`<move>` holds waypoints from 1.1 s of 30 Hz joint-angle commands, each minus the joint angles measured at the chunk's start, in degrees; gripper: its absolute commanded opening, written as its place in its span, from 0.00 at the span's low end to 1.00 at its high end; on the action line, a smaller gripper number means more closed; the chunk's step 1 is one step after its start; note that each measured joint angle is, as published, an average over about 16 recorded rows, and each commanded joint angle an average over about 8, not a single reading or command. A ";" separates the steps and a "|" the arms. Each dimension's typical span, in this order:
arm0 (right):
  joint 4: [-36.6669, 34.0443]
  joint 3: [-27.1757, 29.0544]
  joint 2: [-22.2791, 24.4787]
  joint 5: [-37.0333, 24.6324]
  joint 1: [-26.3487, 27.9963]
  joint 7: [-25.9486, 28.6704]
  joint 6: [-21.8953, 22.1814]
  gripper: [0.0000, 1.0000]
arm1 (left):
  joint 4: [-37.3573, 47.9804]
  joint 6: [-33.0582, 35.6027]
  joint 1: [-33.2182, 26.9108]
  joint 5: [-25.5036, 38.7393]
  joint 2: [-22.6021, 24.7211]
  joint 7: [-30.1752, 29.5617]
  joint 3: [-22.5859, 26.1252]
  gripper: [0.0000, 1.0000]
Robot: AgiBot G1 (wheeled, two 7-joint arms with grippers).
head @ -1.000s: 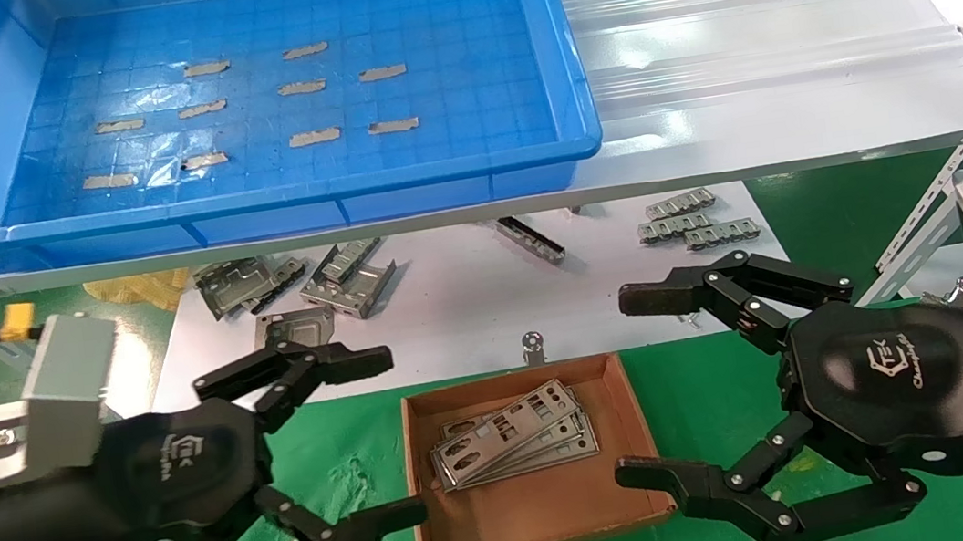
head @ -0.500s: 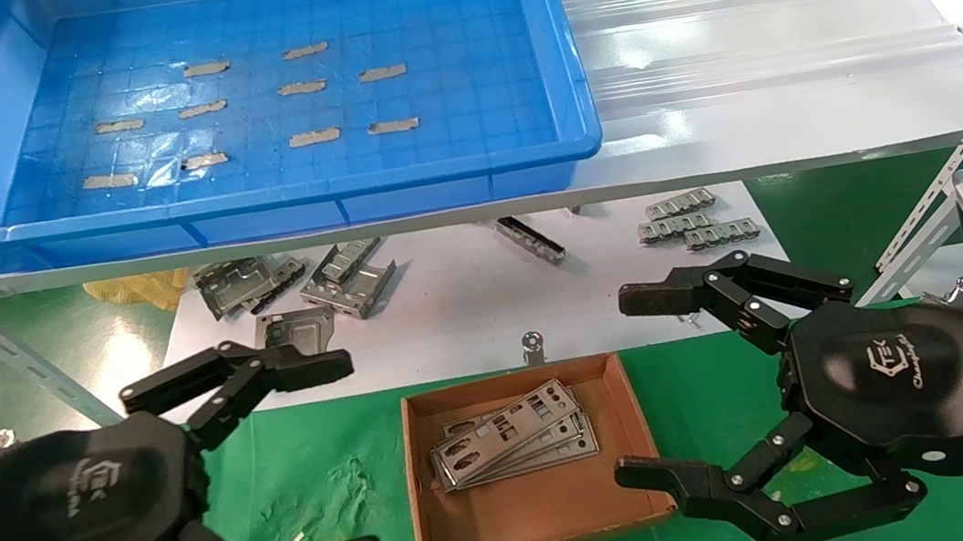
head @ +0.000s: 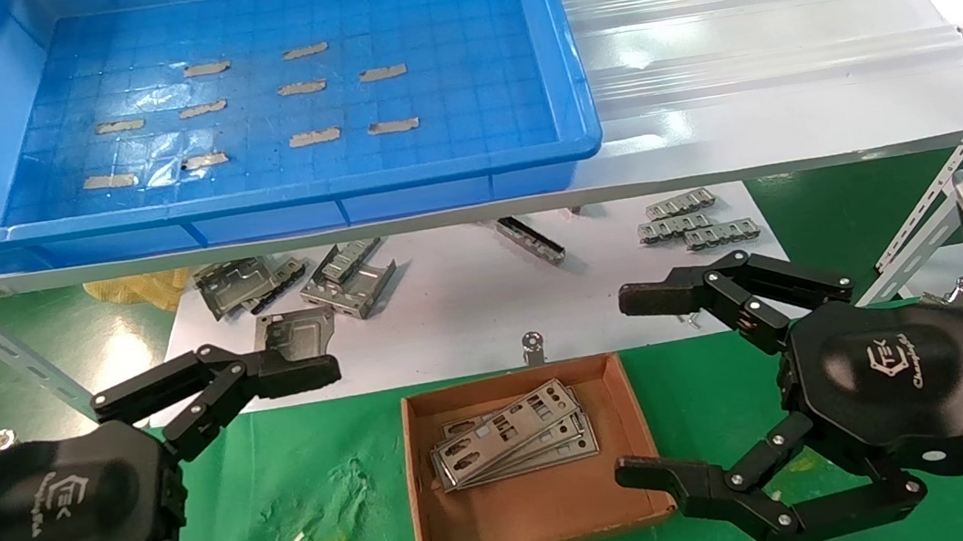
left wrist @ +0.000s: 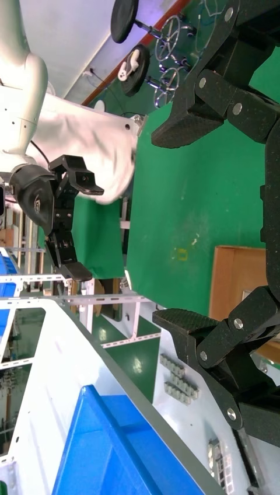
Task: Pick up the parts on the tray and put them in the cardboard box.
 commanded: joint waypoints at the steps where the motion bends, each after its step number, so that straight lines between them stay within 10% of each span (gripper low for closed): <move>1: 0.00 0.00 0.00 0.00 0.00 0.00 0.00 1.00 | 0.13 0.00 -0.04 0.04 0.09 0.02 0.08 1.00; 33: 0.00 0.00 0.00 0.00 0.00 0.00 0.00 1.00 | 0.72 -0.09 -0.33 0.46 0.53 0.15 0.48 1.00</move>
